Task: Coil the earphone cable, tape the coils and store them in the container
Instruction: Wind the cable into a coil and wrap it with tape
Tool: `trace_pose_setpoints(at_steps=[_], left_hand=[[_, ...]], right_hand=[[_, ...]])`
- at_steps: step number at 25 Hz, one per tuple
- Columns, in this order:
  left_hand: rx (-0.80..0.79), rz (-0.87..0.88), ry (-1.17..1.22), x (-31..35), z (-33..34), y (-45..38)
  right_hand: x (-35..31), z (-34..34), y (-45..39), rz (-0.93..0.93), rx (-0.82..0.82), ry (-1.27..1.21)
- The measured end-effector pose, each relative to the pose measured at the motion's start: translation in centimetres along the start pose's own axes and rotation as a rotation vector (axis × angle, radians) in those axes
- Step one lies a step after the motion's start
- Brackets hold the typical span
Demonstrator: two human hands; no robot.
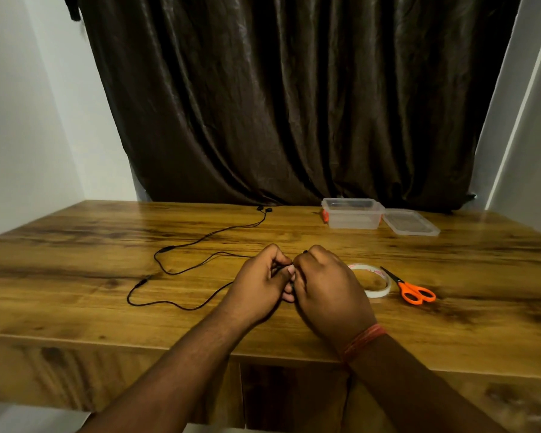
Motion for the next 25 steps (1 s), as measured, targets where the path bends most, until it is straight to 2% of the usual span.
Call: trace_pose_setpoints(at_steps=[7,16,21,25], left_hand=[[-0.007,0.000,-0.053,0.2,-0.3,0.0],[-0.001,-0.082,0.210,-0.1,-0.7,-0.2],[0.069,-0.118,0.285,0.1,-1.3,-0.1],[0.099,-0.161,0.394,0.0,-1.7,-0.2]], right_hand=[[-0.2,0.6,-0.1,-0.007,-0.088,-0.012],[-1.0,0.7,-2.0,0.016,-0.126,-0.063],[-1.1,1.2,-2.2,0.024,-0.144,-0.130],[-0.7,0.6,-2.2,-0.003,-0.082,-0.131]])
Point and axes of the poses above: each hand's wrist, its own y-axis away from the middle knuckle, its own z-axis out of the palm, x = y × z, the point moved 7 cm from there along -y, towards the middle knuckle, and after that the axes turned 1 degree about x, right-handed, at the moved point
